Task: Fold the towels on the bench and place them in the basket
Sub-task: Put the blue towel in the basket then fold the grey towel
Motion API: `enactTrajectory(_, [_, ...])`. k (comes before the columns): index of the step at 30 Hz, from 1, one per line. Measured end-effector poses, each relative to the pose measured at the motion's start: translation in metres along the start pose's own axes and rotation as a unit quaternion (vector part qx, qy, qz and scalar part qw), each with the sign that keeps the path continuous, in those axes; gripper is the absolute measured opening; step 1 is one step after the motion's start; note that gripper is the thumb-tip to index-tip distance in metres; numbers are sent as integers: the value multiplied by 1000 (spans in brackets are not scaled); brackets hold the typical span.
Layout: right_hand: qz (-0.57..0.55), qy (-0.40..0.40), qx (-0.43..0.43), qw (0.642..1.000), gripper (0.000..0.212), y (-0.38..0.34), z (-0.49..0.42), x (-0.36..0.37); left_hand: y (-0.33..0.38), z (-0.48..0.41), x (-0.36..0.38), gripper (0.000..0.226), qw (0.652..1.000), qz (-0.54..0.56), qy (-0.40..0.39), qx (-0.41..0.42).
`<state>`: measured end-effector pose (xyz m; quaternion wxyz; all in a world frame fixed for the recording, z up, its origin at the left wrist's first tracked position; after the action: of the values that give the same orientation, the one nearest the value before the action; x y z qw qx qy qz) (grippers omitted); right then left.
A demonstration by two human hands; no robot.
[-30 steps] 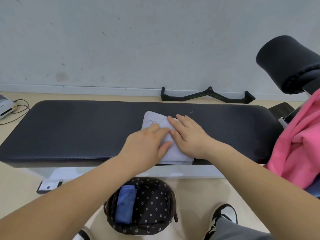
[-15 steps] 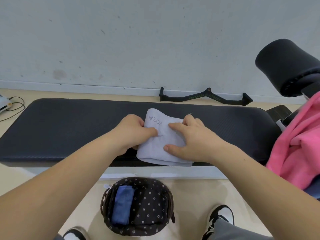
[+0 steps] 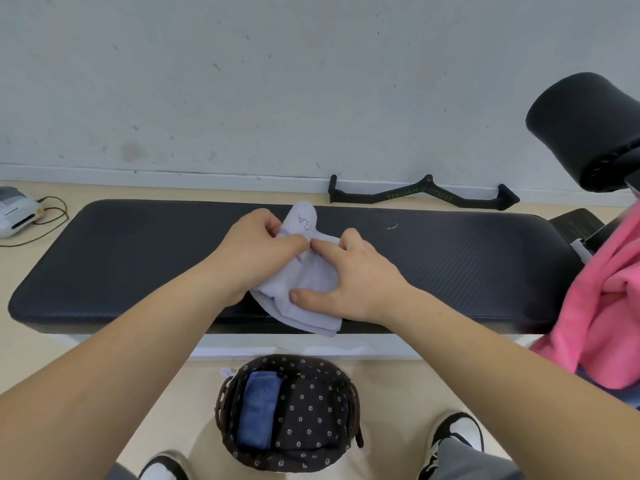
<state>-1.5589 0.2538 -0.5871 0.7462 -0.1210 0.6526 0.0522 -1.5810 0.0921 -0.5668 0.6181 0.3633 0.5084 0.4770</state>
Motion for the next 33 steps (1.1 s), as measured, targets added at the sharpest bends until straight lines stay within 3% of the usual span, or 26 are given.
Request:
enactTrajectory(5, [-76,3,2,997,46,0,-7,6,9,11,17,22,996,-56,-58,31])
enactTrajectory(9, [-286,-23,23,958,11,29,0,-2,21,20,32,30,978,-172,-69,93])
enactTrajectory(12, [-371,-49,73,924,23,50,6,5,21,28,51,44,951,-267,-73,139])
enactTrajectory(16, [-403,-56,101,908,30,54,6,13,25,30,64,10,940,-277,-63,188])
enactTrajectory(18, [-421,-59,114,898,36,54,5,14,26,32,71,12,937,-286,-65,191])
enactTrajectory(22, [-405,-30,141,903,38,55,4,10,19,38,93,12,936,-284,-111,176])
enactTrajectory(26, [-399,-11,167,902,31,57,1,12,21,27,68,24,968,-188,-103,131])
enactTrajectory(29, [-379,-12,175,909,29,56,0,13,7,16,41,72,963,-244,-63,94])
enactTrajectory(30, [-371,-12,175,912,28,56,0,13,0,16,40,77,966,-244,-65,62])
enactTrajectory(33, [-359,-13,154,921,23,49,4,11,-15,26,47,44,991,-78,-102,-39])
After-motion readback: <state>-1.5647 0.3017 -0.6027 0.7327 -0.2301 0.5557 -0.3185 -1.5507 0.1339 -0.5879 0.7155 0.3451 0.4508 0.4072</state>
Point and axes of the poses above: each hand's wrist, its own z-axis away from the middle knuckle, its own x-axis out of the palm, y = z × x, the point moved 7 cm from there along -z, towards the middle knuckle, and after that the axes turned 15 degrees about z, right-handed, at the moved point
